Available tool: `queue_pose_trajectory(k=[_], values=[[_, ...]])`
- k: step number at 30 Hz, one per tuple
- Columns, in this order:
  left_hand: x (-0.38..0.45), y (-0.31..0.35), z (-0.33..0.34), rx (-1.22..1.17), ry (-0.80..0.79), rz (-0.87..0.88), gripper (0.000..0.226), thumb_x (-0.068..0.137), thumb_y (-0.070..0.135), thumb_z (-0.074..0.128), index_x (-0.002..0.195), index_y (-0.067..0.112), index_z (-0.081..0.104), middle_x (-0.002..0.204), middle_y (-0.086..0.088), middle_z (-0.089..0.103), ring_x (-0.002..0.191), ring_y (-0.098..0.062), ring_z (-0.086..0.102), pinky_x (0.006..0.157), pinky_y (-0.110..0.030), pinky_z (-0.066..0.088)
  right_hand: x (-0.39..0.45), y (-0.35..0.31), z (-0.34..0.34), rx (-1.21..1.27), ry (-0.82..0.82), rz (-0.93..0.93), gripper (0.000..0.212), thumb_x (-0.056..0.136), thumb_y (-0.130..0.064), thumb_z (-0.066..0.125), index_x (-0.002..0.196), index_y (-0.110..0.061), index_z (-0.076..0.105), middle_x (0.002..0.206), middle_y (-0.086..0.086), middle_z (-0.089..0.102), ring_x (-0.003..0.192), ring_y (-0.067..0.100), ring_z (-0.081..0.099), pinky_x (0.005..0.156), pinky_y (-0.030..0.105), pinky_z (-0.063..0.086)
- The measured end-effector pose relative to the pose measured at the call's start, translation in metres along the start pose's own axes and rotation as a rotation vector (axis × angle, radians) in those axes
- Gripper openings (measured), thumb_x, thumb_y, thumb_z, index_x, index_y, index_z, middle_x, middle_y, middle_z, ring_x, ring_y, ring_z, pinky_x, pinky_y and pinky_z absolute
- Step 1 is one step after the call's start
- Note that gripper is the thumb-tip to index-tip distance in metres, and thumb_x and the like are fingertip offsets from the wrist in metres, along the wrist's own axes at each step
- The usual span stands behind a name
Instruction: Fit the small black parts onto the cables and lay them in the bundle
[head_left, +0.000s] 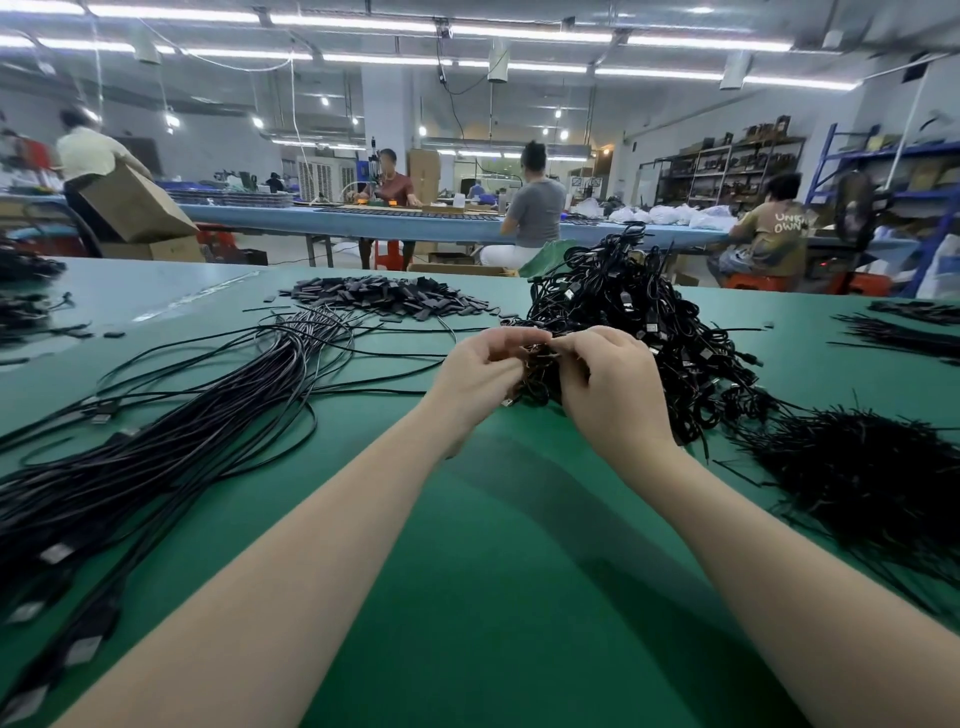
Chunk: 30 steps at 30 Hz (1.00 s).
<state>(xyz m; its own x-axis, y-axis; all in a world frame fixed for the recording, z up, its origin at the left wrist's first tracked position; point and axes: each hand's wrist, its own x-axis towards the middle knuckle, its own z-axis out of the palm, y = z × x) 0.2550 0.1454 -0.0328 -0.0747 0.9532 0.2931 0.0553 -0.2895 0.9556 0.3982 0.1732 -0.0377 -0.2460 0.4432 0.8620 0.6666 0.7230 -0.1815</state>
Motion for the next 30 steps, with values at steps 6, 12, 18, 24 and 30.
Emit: queue_pose_trajectory(k=[6, 12, 18, 24, 30], values=[[0.000, -0.011, -0.004, 0.165, 0.096, 0.182, 0.012, 0.086, 0.015, 0.071, 0.085, 0.027, 0.071, 0.079, 0.008, 0.073, 0.076, -0.005, 0.064, 0.075, -0.020, 0.052, -0.002, -0.003, 0.004, 0.045, -0.041, 0.027, 0.012, 0.086, -0.002, 0.059, 0.089, -0.001, 0.072, 0.083, 0.013, 0.068, 0.080, 0.036, 0.062, 0.072, 0.047, 0.049], [0.002, -0.010, 0.002, 0.145, 0.161, 0.064, 0.023, 0.093, 0.032, 0.060, 0.112, 0.023, 0.051, 0.098, -0.020, 0.069, 0.089, -0.031, 0.068, 0.083, -0.047, 0.056, -0.003, -0.009, 0.005, 0.033, -0.049, -0.031, 0.014, 0.088, -0.004, 0.059, 0.089, -0.003, 0.073, 0.081, 0.011, 0.069, 0.079, 0.035, 0.062, 0.072, 0.046, 0.048], [0.000, 0.001, -0.007, -0.517, 0.002, -0.565, 0.018, 0.092, 0.019, 0.051, 0.074, 0.016, 0.052, 0.052, 0.003, 0.054, 0.034, -0.005, 0.047, 0.032, -0.014, 0.039, -0.008, -0.009, 0.003, -0.151, 0.009, -0.294, 0.020, 0.085, -0.007, 0.052, 0.078, -0.005, 0.070, 0.072, 0.008, 0.064, 0.070, 0.032, 0.062, 0.065, 0.038, 0.049], [0.001, -0.015, -0.011, -0.019, 0.172, -0.219, 0.016, 0.098, 0.025, 0.043, 0.098, 0.012, 0.053, 0.056, -0.001, 0.055, 0.040, -0.013, 0.045, 0.040, -0.019, 0.033, 0.010, -0.011, -0.011, -0.177, 0.156, -0.319, 0.010, 0.086, -0.009, 0.065, 0.089, -0.010, 0.074, 0.077, 0.003, 0.068, 0.070, 0.025, 0.064, 0.067, 0.037, 0.047], [-0.007, -0.060, -0.032, 0.974, 0.043, -0.005, 0.017, 0.092, 0.027, 0.044, 0.095, 0.038, 0.058, 0.071, 0.008, 0.061, 0.064, -0.019, 0.053, 0.061, -0.026, 0.042, 0.155, 0.017, -0.054, -0.666, -0.155, 0.160, 0.027, 0.098, -0.019, 0.042, 0.086, -0.005, 0.061, 0.066, 0.004, 0.047, 0.066, 0.020, 0.046, 0.076, 0.034, 0.037]])
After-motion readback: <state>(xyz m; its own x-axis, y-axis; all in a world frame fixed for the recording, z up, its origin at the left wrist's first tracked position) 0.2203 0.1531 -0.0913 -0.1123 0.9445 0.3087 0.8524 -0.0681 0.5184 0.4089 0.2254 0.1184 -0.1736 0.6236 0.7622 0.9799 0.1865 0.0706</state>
